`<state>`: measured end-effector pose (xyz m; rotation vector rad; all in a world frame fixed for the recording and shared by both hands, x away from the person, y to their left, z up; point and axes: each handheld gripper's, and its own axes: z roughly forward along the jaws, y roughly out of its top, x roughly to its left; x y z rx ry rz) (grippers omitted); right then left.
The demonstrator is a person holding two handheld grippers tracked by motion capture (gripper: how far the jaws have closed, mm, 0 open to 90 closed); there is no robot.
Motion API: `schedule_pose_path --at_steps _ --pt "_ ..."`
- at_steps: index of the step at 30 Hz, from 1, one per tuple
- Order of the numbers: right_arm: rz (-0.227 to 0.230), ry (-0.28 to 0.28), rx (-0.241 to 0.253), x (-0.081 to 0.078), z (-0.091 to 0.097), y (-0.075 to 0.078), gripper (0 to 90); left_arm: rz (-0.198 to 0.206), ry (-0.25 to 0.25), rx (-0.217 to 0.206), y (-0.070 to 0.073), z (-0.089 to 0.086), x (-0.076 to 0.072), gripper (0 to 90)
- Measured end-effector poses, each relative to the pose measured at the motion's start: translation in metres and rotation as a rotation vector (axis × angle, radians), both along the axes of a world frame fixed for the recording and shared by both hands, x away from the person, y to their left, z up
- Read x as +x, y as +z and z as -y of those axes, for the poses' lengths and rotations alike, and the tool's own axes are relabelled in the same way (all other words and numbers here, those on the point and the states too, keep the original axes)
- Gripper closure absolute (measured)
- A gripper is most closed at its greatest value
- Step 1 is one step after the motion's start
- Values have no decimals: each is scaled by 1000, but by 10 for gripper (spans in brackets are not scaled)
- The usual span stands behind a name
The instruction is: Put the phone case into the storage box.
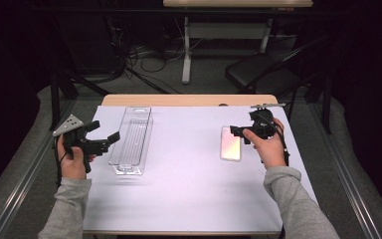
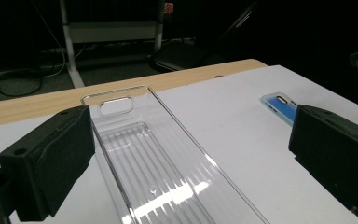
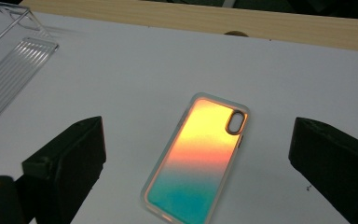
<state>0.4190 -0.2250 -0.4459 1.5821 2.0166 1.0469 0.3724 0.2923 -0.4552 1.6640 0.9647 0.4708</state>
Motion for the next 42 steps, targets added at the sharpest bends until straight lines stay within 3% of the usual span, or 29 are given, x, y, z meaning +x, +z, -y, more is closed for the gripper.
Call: schedule_pose_path --at_steps 11,23,42 --pt "-58 -87 -18 19 5 -17 31 -67 7 7 -9 4 7 5" --pt "-69 -129 -82 33 5 -32 144 -59 7 48 -13 4 7 6" --pt "-121 -165 -117 49 3 -52 289 -44 13 45 -11 2 5 7"
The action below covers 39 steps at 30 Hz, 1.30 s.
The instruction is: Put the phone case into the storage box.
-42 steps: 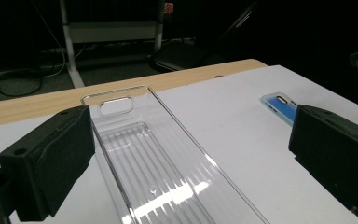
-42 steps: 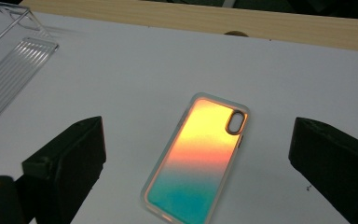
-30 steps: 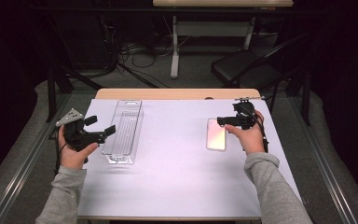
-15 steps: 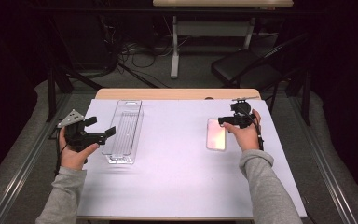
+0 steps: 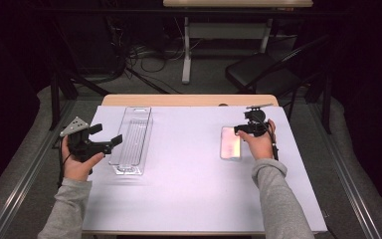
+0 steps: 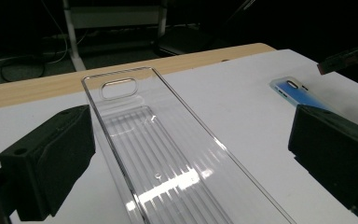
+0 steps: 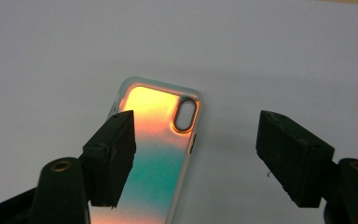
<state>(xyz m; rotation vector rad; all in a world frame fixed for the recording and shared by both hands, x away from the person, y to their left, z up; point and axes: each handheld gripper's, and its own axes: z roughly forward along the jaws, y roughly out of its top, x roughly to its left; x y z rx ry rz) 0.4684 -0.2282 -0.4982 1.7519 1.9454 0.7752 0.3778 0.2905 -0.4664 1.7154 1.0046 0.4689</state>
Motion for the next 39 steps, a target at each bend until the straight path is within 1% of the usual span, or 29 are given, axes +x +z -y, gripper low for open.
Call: schedule_pose_path --at_steps 4,7,9,15,17,19,21,23,24,25,27,28,29,30,32,33,34,35,36,37,38,39 --pt "-22 -5 -6 2 0 -3 325 1 1 1 0 -1 0 10" --pt "-59 -18 6 3 0 -4 352 1 2 -1 0 -1 0 17" --pt "-77 -20 0 3 -1 -6 383 -1 4 -4 0 -1 0 17" --pt "-133 -21 -3 3 2 -9 392 -4 4 -5 0 -1 0 17" --pt "-144 -30 -11 2 1 -9 392 -4 5 -6 0 -1 0 20" --pt "-158 -29 -24 1 1 -9 417 -3 7 -6 0 -2 -1 23" --pt "-185 -38 -14 0 0 -9 417 -4 6 -6 0 -2 -1 23" --pt "-218 -63 12 -1 -1 -10 422 -4 6 -7 0 -2 -1 23" --pt "-228 -67 16 -1 -1 -9 424 -5 6 -7 0 -2 -1 23" --pt "-252 -78 17 -2 -1 -9 425 -5 6 -7 0 -2 -1 23" --pt "-268 -82 27 -2 -2 -9 457 -5 6 -8 0 -2 -1 24" --pt "-280 -83 51 -2 -2 -10 460 -5 5 -9 0 -2 -1 27" --pt "-298 -83 65 -2 -3 -9 475 -5 5 -9 0 -2 -1 30" --pt "-299 -73 62 -3 -3 -9 486 -6 5 -9 0 -2 -1 30" --pt "-311 -65 40 -3 -4 -9 500 -7 5 -9 0 -2 0 30" --pt "-311 -61 47 -3 -6 -9 500 -8 5 -8 0 -2 0 30" --pt "-322 -66 52 -3 -6 -9 500 -8 5 -8 0 -2 0 31" --pt "-340 -63 40 -2 -7 -9 503 -8 3 -7 0 -2 0 31" --pt "-346 -67 29 -2 -9 -9 508 -8 3 -7 0 -2 0 33" --pt "-352 -59 10 -2 -11 -8 509 -8 3 -7 0 -2 0 35" --pt "-359 -64 3 -2 -12 -7 512 -8 3 -7 0 -2 0 36" --pt "-366 -67 -6 -1 -15 -6 534 -8 3 -8 0 -2 0 36"
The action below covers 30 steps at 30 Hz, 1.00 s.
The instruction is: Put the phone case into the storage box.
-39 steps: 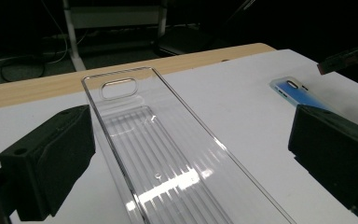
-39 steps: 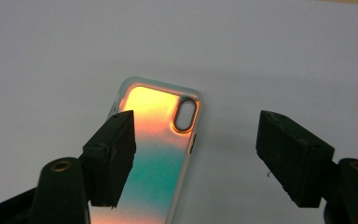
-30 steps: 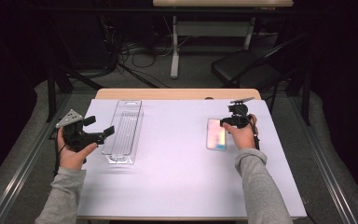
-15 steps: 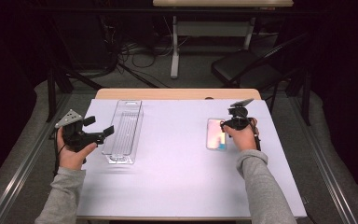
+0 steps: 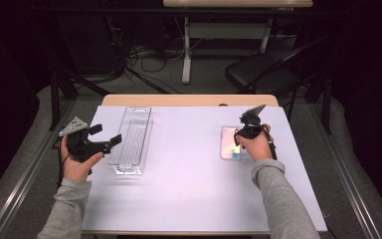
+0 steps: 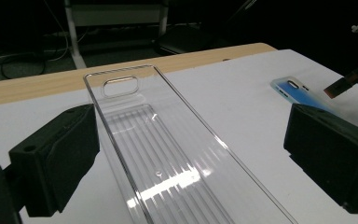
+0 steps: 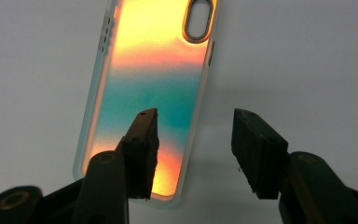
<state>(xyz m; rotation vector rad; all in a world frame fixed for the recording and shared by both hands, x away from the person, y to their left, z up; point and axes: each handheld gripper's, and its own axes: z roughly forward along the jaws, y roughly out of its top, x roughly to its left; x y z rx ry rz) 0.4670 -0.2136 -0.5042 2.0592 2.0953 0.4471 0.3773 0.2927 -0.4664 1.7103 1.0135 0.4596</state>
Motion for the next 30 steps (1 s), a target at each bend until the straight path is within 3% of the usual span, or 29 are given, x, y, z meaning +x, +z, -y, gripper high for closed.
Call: schedule_pose_path --at_steps 7,12,14,21,25,26,30 --pt "-37 2 -43 1 -11 2 549 -3 2 -5 0 0 0 36" --pt "-35 -13 -29 2 -13 3 558 -3 2 -6 0 -1 0 36" --pt "-60 -26 -6 3 -13 4 560 -3 0 -5 -1 -1 0 36" --pt "-69 -11 -24 3 -10 2 588 -6 -1 -5 -1 0 0 36" --pt "-98 -15 -40 4 -10 0 598 -7 1 -3 -1 -1 0 36" --pt "-83 -17 -28 4 -9 -2 603 -6 1 -4 -1 -2 0 36" --pt "-110 -33 -24 4 -9 -4 638 -5 2 -8 0 -3 0 36"
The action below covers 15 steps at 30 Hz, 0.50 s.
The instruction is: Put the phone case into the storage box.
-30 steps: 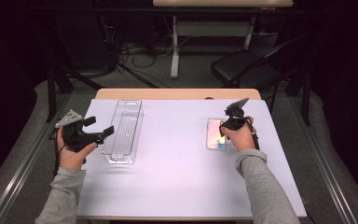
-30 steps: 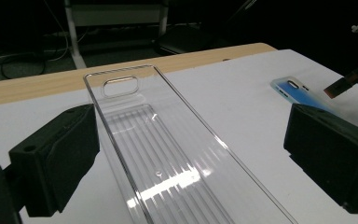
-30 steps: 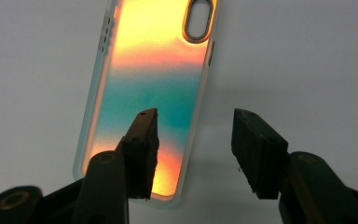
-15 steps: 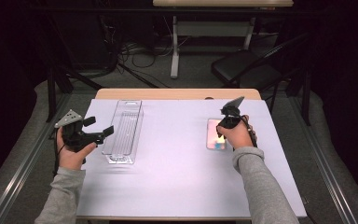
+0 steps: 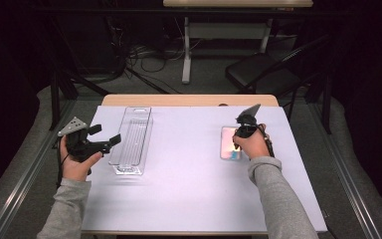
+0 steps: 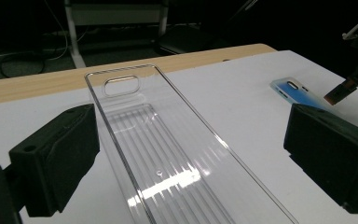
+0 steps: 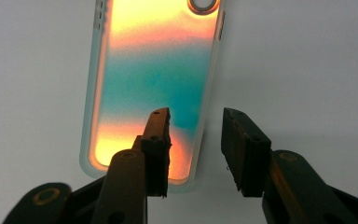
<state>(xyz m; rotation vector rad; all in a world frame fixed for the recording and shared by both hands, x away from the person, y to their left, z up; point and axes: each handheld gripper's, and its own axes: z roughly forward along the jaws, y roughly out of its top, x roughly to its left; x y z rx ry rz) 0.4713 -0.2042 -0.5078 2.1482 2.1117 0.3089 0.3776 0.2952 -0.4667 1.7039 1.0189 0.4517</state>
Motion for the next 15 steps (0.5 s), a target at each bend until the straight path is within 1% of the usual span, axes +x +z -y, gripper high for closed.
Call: schedule_pose_path --at_steps 2,3,4,5,6,8,9,10,12,13,14,15 --pt "-16 1 -5 0 0 -1 650 1 0 0 0 0 0 36" --pt "-13 -3 -2 0 0 -2 659 2 3 -2 0 0 0 40" --pt "-30 -2 -11 0 0 -2 664 2 3 -3 0 0 0 46" --pt "-23 -3 -4 0 0 -4 670 4 4 -6 0 -1 0 46" --pt "-34 -6 -7 0 0 -4 676 4 6 -7 0 -1 0 46" --pt "-35 -7 -3 0 0 -5 687 3 6 -6 1 -1 -1 46" --pt "-43 -9 2 0 0 -6 694 4 6 -6 1 -1 -1 47" --pt "-53 -20 3 0 0 -7 698 5 5 -6 1 -1 -1 50" --pt "-55 -10 -3 0 2 -10 712 6 3 -5 1 -1 -1 65" --pt "-58 -21 12 0 2 -12 716 9 2 -3 1 -1 -1 66" --pt "-63 -32 10 0 2 -12 716 9 1 -2 1 -1 -1 66" --pt "-71 -24 10 0 3 -13 719 10 0 0 1 -1 -1 66"
